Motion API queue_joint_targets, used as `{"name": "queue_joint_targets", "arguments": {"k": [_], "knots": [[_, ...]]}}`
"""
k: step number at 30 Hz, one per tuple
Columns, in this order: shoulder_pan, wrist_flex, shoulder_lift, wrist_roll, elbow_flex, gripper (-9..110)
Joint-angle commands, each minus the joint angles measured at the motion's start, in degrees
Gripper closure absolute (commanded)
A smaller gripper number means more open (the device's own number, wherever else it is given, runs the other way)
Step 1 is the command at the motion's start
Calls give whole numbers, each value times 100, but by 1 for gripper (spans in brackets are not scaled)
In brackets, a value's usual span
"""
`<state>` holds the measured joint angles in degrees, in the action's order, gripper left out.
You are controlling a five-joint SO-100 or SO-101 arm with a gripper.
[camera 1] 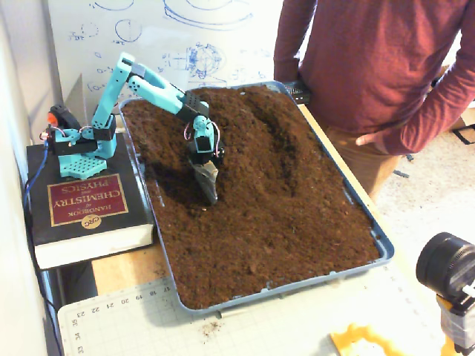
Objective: Build a berm.
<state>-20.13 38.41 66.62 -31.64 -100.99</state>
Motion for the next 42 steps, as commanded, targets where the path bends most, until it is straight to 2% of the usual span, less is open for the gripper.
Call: {"name": "queue_joint_targets", "arguments": {"k": [1, 28, 36, 42], "knots": [[264, -44, 229, 88, 1072, 101], [1362, 26, 703, 88, 1318, 101], [2197, 18, 729, 88, 378, 101], [1986, -44, 1090, 9, -439, 101]]}}
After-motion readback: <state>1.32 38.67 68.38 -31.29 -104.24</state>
